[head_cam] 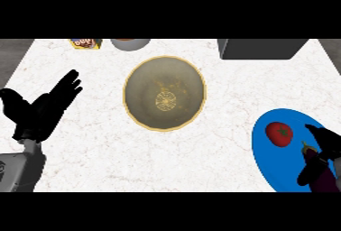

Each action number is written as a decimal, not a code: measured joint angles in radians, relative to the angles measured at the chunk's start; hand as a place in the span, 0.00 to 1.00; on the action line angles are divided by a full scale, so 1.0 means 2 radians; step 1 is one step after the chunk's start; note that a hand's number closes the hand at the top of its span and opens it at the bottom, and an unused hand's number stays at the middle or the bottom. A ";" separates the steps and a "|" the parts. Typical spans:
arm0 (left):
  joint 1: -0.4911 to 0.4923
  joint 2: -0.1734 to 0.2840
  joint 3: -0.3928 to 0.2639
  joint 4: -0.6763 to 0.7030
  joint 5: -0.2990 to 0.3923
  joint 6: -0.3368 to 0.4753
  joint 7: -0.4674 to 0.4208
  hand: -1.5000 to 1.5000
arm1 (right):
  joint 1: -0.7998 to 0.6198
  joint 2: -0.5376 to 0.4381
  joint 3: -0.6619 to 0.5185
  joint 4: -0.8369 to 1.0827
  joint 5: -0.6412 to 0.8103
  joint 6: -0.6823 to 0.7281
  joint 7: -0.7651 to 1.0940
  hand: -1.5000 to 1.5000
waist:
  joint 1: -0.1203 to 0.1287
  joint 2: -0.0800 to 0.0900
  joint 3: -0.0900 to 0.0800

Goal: Pick the eggplant from the plate and place it in the bowl

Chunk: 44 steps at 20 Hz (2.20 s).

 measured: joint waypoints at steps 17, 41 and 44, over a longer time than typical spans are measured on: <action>0.006 -0.016 0.026 -0.015 -0.017 -0.021 0.012 0.50 | 0.008 0.038 -0.053 0.025 0.114 -0.005 -0.102 1.00 | -0.001 -0.003 -0.005; 0.014 -0.030 0.037 -0.015 -0.033 -0.027 0.006 0.50 | 0.104 0.051 -0.016 -0.334 0.161 0.016 -0.185 1.00 | -0.007 -0.002 -0.001; 0.017 -0.035 0.035 -0.013 -0.039 -0.025 0.001 0.50 | 0.101 0.045 -0.032 -0.418 0.139 0.061 -0.138 1.00 | -0.007 -0.002 -0.001</action>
